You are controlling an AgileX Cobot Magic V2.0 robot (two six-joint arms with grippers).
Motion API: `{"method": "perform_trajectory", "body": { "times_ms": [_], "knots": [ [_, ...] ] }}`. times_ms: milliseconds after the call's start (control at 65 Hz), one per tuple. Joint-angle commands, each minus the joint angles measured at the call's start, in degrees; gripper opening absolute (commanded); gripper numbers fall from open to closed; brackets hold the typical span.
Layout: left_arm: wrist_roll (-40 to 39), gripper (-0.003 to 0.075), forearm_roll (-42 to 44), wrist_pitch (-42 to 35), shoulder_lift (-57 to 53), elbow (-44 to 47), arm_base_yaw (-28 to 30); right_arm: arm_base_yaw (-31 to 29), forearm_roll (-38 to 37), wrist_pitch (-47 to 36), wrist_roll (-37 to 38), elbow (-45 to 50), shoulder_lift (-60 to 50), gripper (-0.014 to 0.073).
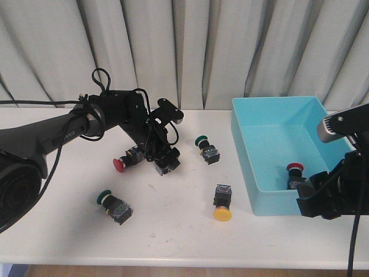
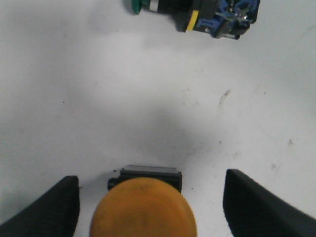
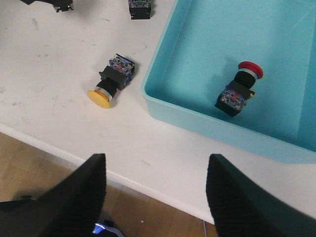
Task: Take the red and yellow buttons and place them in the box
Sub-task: 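Grasp the yellow mushroom button with the left gripper and lift it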
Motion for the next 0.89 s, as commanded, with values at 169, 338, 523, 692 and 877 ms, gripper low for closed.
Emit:
{"method": "perform_trajectory", "body": {
  "times_ms": [169,338,523,692,877],
  "knots": [
    [-0.75,0.0376,-1.17,-0.75,-3.89,-1.88,-0.05,-0.04,-0.22,-3.0,-0.65,-1.36,-0.83,0.0447],
    [-0.89,0.0266,-1.23,-0.2,-4.73,-1.88,-0.05,-0.04,-0.22,-3.0,-0.65,-1.36,-0.83,0.0447],
    [-4.36,0.019,-1.23,2.46,-7.97,-1.88,-0.05,-0.04,-0.22,-2.98,-0.65,-1.36,-0.83,0.0439],
    [-10.77,0.0174,-1.11,5.81,-14.56,-1.86,0.14,-0.04,-0.22,-2.98,-0.65,-1.36,-0.83,0.0435],
    [-15.14,0.0174,-0.79,10.18,-24.03,-0.72,0.14,-0.04,-0.27,-2.98,-0.71,-1.36,-0.83,0.0436]
  ]
}}
